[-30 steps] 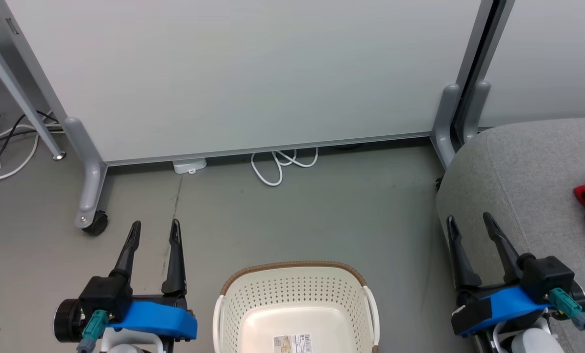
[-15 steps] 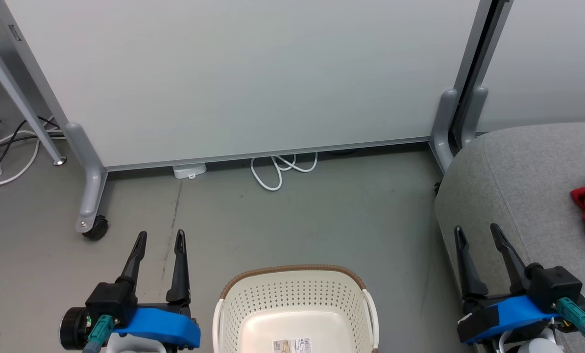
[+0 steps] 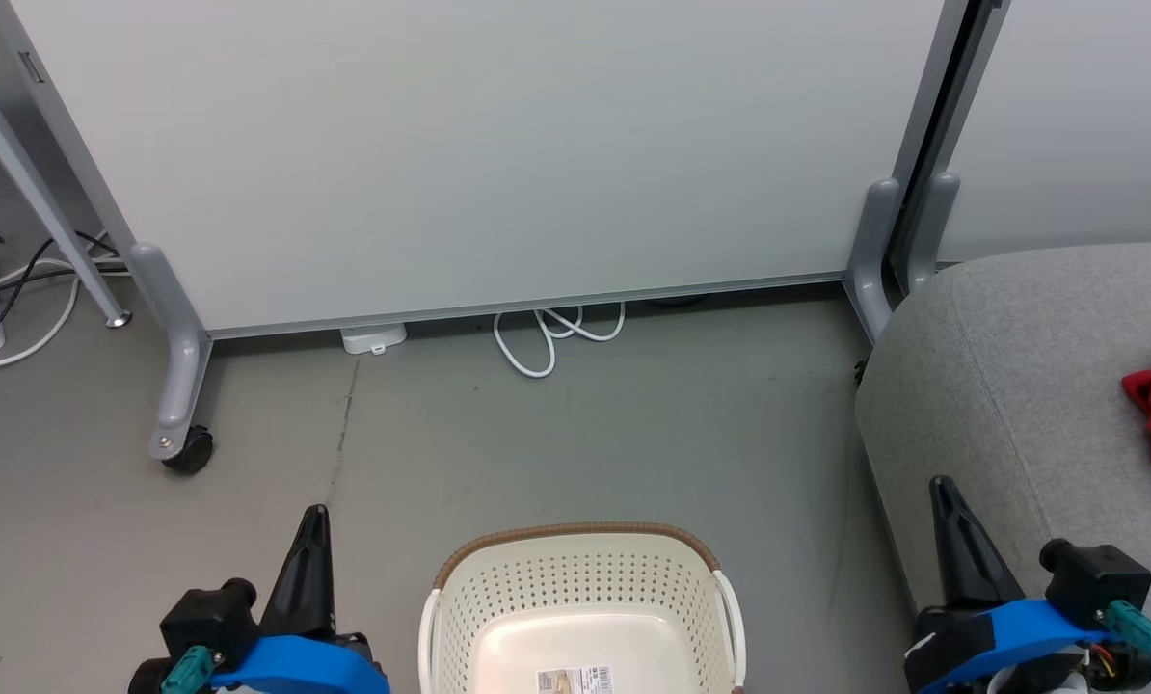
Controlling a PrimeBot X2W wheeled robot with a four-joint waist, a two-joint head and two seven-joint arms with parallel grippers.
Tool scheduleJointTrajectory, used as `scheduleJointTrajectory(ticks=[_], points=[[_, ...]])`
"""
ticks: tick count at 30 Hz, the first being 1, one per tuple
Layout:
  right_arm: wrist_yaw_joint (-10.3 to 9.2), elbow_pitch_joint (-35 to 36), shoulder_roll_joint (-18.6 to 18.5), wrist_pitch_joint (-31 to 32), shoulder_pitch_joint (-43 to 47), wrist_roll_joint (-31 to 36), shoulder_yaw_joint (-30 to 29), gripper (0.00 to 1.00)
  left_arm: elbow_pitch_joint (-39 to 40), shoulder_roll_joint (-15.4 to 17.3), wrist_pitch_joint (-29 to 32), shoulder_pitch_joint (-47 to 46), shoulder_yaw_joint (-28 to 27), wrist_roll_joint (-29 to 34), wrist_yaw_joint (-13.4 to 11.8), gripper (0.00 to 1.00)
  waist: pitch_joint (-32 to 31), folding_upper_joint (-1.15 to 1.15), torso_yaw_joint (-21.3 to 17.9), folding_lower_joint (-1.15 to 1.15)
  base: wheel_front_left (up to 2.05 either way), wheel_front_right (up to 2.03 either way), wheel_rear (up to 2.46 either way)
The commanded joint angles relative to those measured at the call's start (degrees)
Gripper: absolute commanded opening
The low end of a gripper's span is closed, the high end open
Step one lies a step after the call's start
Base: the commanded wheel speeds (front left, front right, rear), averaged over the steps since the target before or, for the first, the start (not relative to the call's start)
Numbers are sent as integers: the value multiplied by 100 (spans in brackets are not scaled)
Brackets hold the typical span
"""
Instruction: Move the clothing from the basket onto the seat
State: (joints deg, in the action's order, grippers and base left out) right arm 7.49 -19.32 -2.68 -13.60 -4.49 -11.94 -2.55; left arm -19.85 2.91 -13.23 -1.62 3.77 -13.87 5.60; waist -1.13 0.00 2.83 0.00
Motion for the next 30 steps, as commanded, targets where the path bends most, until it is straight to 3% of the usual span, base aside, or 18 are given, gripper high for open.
scheduleJointTrajectory(ticks=[1, 30], points=[[0, 107, -17, 91, -118, -376, -44, 0, 110, 2, 78, -168, -90, -356, 17, 0, 3, 0, -6, 0, 0, 0, 0], [0, 304, -21, 741, -126, -3073, -141, 0, 314, 1, 725, -277, -407, -2990, 82, 0, 34, 0, -71, 0, 0, 0, 0]])
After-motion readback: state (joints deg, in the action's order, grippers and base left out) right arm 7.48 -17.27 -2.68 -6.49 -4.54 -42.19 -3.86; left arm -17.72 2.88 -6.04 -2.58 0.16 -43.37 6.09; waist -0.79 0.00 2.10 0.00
